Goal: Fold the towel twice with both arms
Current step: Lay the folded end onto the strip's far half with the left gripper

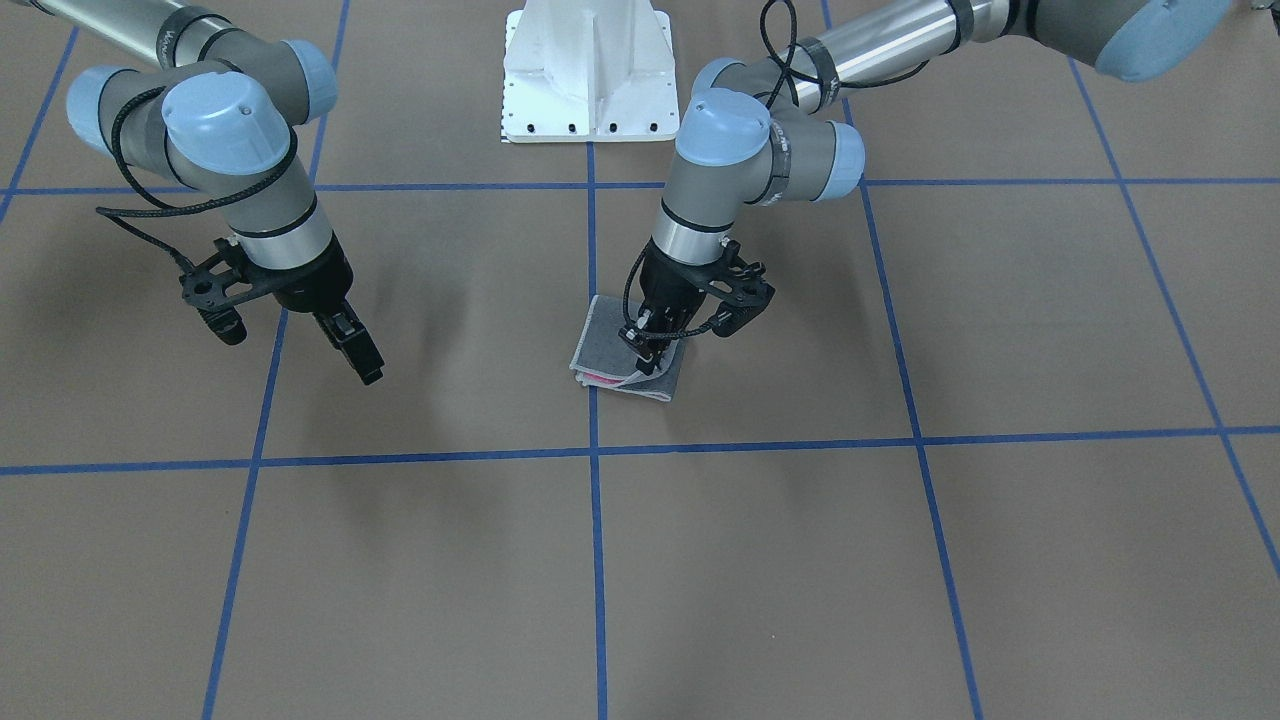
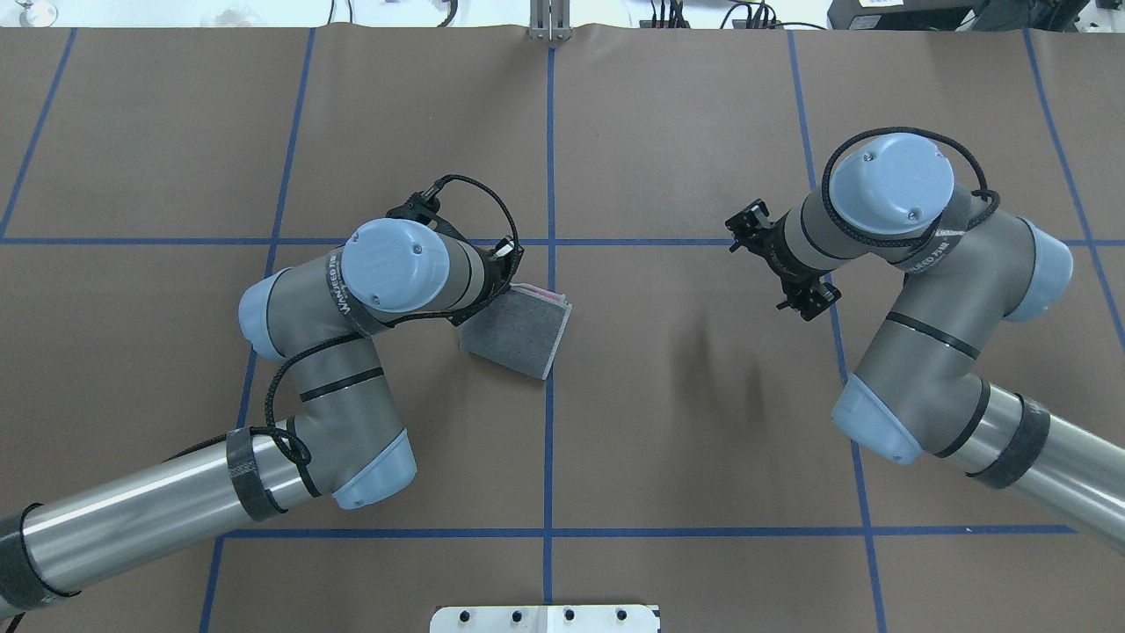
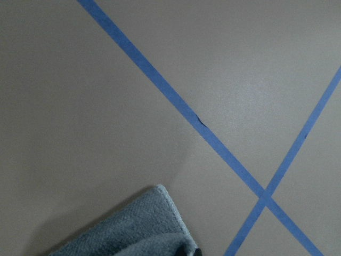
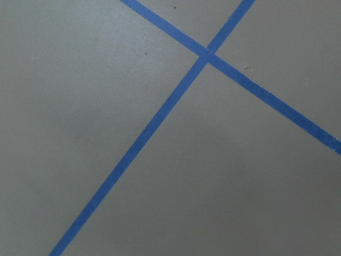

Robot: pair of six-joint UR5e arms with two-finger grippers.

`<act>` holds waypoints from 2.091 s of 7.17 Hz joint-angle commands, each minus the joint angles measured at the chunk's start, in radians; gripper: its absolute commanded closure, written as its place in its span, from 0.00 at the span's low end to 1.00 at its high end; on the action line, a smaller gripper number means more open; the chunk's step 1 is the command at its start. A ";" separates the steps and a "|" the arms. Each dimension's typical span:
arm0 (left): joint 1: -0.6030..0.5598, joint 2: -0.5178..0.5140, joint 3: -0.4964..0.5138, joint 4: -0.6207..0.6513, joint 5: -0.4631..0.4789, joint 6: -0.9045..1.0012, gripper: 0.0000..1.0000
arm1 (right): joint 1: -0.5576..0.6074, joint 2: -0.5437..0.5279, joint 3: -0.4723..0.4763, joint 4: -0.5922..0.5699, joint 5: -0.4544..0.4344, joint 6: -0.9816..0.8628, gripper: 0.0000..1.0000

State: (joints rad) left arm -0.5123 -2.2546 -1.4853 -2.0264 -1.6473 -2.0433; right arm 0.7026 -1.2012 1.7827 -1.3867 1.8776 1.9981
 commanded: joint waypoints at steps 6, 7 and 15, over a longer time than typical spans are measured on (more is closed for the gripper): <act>-0.051 0.039 -0.045 0.008 -0.062 0.000 0.00 | -0.003 0.002 -0.002 0.000 -0.002 0.001 0.00; -0.036 0.061 -0.046 0.000 -0.059 -0.011 0.00 | -0.003 0.003 -0.002 0.000 0.000 0.002 0.00; -0.005 0.039 -0.059 -0.002 -0.094 0.000 1.00 | 0.002 -0.003 0.001 0.001 0.002 -0.007 0.00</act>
State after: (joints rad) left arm -0.5174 -2.2182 -1.5468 -2.0268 -1.7246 -2.0460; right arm 0.7038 -1.2042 1.7827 -1.3864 1.8792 1.9888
